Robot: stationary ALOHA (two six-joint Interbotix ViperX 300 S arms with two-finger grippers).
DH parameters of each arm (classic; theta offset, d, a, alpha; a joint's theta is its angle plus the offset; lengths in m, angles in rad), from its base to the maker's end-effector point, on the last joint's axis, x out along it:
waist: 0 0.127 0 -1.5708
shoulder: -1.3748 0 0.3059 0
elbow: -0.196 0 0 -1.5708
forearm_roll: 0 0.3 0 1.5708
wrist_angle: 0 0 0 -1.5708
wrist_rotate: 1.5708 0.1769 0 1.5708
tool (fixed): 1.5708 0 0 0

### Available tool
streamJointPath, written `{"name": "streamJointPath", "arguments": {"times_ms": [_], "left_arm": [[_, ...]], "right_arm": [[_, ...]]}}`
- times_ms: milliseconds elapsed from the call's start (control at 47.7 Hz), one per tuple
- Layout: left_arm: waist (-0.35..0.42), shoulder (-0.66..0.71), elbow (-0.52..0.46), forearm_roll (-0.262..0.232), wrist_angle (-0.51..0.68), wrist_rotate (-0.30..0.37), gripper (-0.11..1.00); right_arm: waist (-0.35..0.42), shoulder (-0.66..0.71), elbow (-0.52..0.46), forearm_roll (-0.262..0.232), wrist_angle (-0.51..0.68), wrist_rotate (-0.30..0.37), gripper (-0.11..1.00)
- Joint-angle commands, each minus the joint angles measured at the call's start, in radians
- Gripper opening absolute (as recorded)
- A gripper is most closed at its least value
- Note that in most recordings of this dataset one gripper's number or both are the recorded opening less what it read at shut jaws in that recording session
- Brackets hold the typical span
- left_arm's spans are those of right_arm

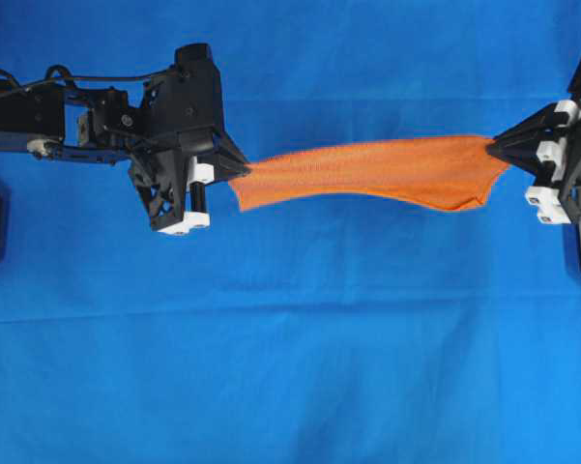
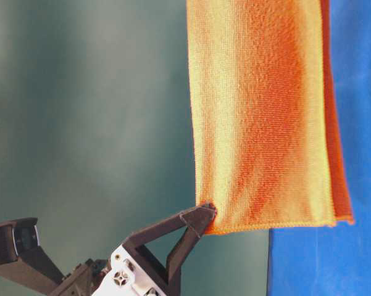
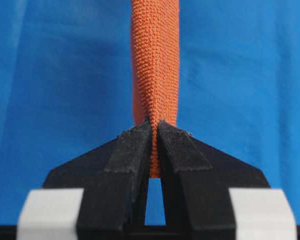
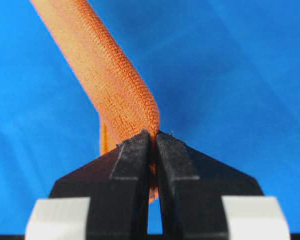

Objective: Fold the orange towel.
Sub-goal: 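Swing the lifted towel, left gripper moving right, rotating it vertical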

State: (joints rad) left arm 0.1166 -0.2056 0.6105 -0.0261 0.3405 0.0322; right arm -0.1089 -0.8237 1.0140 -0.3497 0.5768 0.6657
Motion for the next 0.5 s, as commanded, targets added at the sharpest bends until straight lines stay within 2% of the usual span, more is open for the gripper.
{"name": "streamJointPath", "arguments": {"times_ms": [0, 231, 482], "left_arm": [[-0.005, -0.018, -0.011, 0.002, -0.014, -0.002, 0.02], [-0.055, -0.002, -0.014, 0.002, -0.084, -0.002, 0.02], [-0.141, 0.087, -0.058, 0.002, -0.224, -0.002, 0.02]], "right_arm": [[-0.002, 0.021, -0.020, -0.018, -0.009, 0.000, 0.03], [-0.043, 0.120, -0.025, -0.080, -0.080, 0.008, 0.03], [-0.202, 0.235, -0.061, -0.169, -0.181, 0.006, 0.03]]}}
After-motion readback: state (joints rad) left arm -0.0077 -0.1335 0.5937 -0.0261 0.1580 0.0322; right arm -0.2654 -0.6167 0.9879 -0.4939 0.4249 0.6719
